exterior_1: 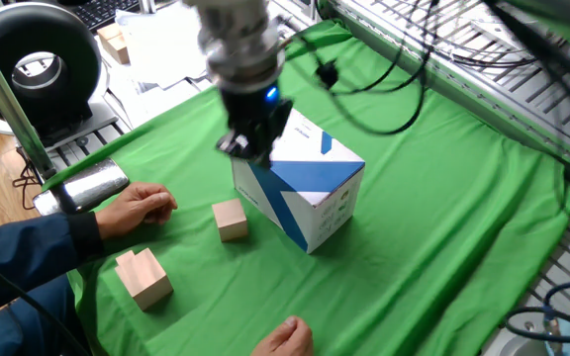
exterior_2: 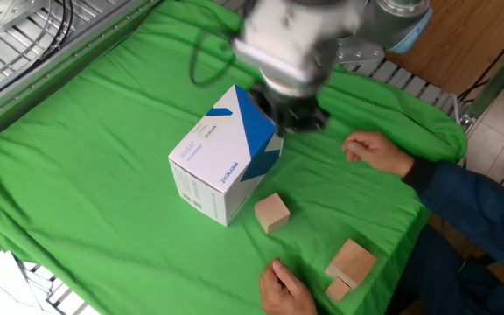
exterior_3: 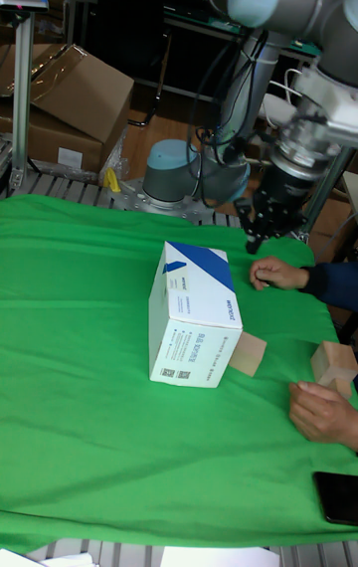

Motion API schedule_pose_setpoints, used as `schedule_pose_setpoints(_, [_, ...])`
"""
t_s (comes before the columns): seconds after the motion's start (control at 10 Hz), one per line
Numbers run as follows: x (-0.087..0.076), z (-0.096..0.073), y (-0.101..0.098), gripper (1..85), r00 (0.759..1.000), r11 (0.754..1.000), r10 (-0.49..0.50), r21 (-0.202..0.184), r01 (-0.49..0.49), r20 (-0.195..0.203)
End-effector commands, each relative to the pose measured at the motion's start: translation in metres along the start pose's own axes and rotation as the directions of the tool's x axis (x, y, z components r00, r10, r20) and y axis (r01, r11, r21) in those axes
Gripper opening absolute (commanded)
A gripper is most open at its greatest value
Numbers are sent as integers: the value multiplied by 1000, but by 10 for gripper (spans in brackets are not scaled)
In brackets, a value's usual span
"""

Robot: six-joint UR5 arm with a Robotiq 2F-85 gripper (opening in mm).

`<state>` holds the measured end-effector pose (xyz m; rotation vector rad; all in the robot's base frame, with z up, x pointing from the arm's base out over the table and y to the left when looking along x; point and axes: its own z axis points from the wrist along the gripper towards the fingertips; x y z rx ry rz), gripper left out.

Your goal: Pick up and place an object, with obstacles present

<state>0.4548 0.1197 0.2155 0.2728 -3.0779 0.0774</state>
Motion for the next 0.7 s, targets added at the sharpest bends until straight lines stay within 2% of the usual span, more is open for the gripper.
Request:
schedule_pose_setpoints(0.0, [6,-1,-41,13,997,998,-50,-21,51,64])
schedule_pose_setpoints(0.2, [8,1,-44,13,996,998,-56,-23,57,63])
schedule_pose_setpoints(0.6, [8,2,-38,13,996,997,-71,-30,73,57])
